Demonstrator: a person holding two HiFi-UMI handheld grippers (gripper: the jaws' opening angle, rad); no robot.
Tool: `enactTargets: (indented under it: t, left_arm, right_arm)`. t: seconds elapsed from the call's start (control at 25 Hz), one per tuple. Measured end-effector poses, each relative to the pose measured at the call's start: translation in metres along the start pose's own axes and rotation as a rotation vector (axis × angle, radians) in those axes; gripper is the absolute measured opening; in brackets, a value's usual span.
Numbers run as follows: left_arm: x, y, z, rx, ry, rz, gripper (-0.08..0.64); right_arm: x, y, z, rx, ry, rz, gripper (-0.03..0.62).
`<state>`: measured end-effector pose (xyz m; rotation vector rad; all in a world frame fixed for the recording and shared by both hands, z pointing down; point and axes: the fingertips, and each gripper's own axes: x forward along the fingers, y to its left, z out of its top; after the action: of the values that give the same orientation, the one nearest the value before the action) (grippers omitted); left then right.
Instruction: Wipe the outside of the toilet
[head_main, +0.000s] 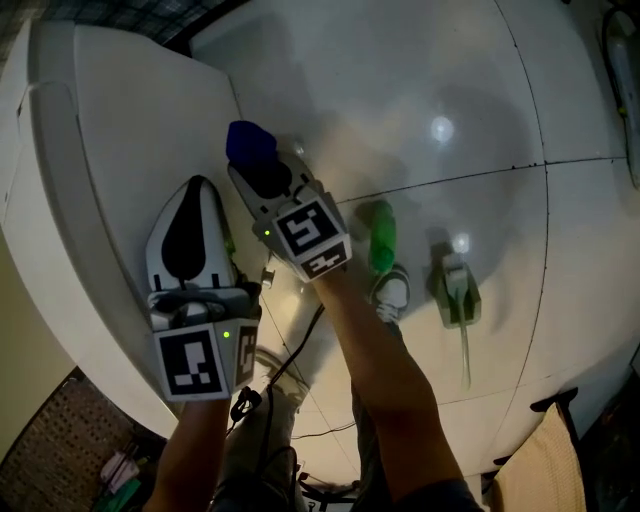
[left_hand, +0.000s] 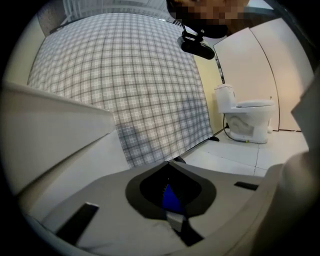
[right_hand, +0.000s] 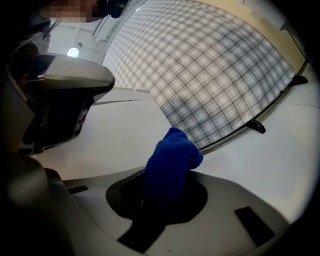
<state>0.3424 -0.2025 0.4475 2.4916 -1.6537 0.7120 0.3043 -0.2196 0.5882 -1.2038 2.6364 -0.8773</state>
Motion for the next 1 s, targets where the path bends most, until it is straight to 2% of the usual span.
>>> enactTargets:
  t: [0.2, 0.4, 0.52, 0.72, 1.0]
  left_arm:
    - [0.037, 0.014, -0.015, -0.021, 0.013, 0.056, 0.012]
    - [0.062, 0.013, -0.031, 0.004, 0.010, 0.072, 0.012]
    - [0.067, 0.019, -0.044, 0.005, 0.016, 0.085, 0.012]
    - [0.071, 0.022, -0.057, -0.002, 0.023, 0.085, 0.012]
    - [0.043, 0.005, -0.059, -0.028, 0.075, 0.066, 0.012]
  right_arm:
    - [0.070, -0.051, 0.008, -0.031, 0.030, 0.036, 0.075]
    - [0.132, -0.084, -0.022, -0.024, 0.078, 0.057, 0.075]
    - [0.150, -0.091, -0.039, -0.012, 0.103, 0.065, 0.075]
    - [0.141, -0.088, -0.060, 0.010, 0.134, 0.065, 0.075]
    - [0.059, -0.048, -0.098, 0.068, 0.211, 0.025, 0.075]
